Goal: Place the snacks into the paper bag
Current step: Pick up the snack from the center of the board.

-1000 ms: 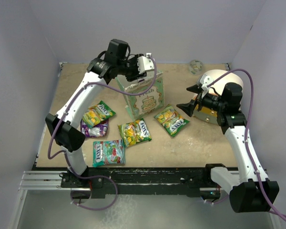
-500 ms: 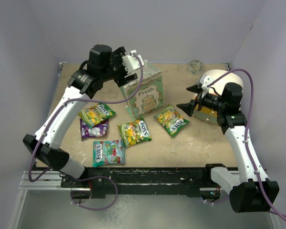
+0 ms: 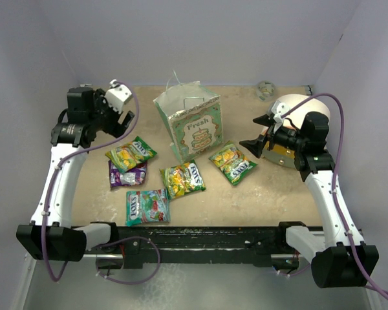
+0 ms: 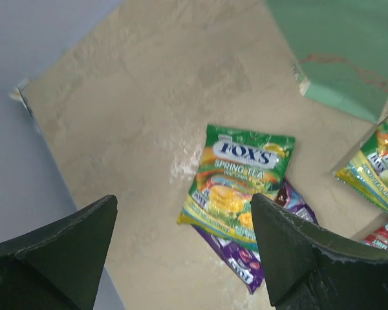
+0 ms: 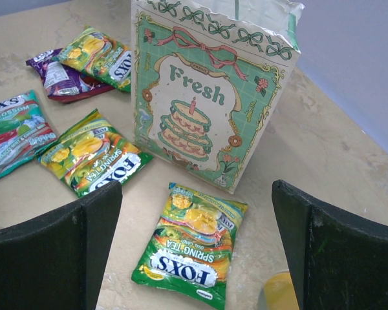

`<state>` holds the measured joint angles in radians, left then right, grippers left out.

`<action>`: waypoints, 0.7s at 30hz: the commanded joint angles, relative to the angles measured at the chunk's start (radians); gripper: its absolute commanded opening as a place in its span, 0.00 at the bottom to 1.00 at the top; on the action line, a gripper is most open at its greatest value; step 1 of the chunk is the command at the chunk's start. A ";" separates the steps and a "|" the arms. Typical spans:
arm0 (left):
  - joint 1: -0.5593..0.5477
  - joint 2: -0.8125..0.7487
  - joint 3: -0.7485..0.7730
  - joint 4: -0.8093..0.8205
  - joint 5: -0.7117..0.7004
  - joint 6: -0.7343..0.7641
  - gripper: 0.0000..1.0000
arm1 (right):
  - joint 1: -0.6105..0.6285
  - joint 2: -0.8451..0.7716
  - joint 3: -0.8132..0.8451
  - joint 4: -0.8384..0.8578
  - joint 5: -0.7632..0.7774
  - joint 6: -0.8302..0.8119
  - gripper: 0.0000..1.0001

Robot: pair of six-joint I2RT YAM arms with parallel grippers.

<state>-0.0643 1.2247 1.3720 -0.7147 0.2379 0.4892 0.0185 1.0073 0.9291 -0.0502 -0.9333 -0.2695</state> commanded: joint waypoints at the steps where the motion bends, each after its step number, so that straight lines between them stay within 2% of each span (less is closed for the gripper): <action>1: 0.141 -0.024 -0.082 -0.017 0.152 -0.046 0.87 | -0.005 -0.024 0.005 0.043 -0.028 0.025 1.00; 10: 0.387 0.099 -0.206 0.031 0.321 -0.066 0.88 | -0.005 -0.049 -0.002 0.059 -0.048 0.045 1.00; 15: 0.477 0.241 -0.198 0.035 0.424 -0.078 0.88 | -0.004 -0.051 0.000 0.060 -0.053 0.048 1.00; 21: 0.536 0.428 -0.139 0.014 0.516 -0.082 0.88 | -0.003 -0.049 0.001 0.059 -0.057 0.050 1.00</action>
<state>0.4412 1.5711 1.1713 -0.7109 0.6281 0.4255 0.0185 0.9730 0.9291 -0.0376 -0.9611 -0.2359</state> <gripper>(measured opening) 0.880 0.995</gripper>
